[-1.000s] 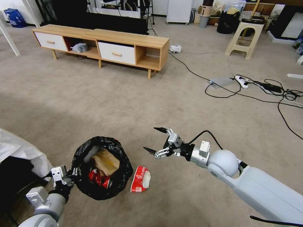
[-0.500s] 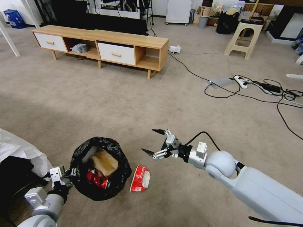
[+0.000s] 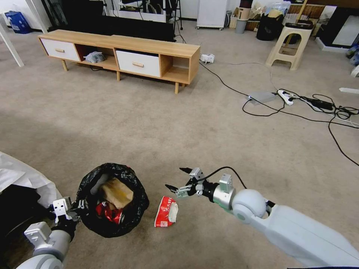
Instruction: Pick up the trash bin, then pick up the garbage from the floor and place it into the trash bin.
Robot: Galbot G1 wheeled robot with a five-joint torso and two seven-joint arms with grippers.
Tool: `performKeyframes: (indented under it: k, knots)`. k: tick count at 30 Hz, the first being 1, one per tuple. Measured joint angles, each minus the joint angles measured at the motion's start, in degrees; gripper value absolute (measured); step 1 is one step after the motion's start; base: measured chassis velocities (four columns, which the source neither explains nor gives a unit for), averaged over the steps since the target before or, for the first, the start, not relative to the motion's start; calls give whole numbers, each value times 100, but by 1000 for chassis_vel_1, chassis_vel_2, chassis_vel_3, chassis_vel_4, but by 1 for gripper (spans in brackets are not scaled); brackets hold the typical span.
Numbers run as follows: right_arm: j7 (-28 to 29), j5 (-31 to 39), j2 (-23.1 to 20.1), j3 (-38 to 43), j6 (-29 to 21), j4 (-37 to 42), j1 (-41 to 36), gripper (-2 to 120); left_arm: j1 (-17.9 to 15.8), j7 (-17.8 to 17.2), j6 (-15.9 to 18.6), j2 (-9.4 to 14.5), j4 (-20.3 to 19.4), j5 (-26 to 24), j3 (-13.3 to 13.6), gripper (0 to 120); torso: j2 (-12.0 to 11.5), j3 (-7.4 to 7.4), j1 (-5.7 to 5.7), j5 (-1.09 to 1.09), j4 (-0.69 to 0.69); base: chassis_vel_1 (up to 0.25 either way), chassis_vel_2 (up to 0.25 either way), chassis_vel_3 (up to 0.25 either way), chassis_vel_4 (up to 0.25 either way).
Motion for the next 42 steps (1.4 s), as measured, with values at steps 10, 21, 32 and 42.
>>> performKeyframes:
  k: [10, 21, 32, 42]
  knots:
    - [754, 418, 348, -209, -401, -335, -77, 100, -118, -26, -45, 90, 143, 5, -22, 1, 0, 0, 0, 0, -1, 0, 0, 0, 0]
    - [1284, 786, 724, -544, -716, -684, 135, 100, -219, -23, -109, 269, 366, -33, -64, 1, 0, 0, 0, 0, 0, 0, 0, 0, 0]
    - [2382, 1726, 1003, -764, -1311, -770, 219, 100, -332, 9, -122, 584, 369, -300, 28, 1, 0, 0, 0, 0, -1, 0, 0, 0, 0]
    - [3221, 2722, 1484, -642, -1566, -1105, 148, 100, -354, 53, -125, 721, 411, -371, 89, 1, 0, 0, 0, 0, -1, 0, 0, 0, 0]
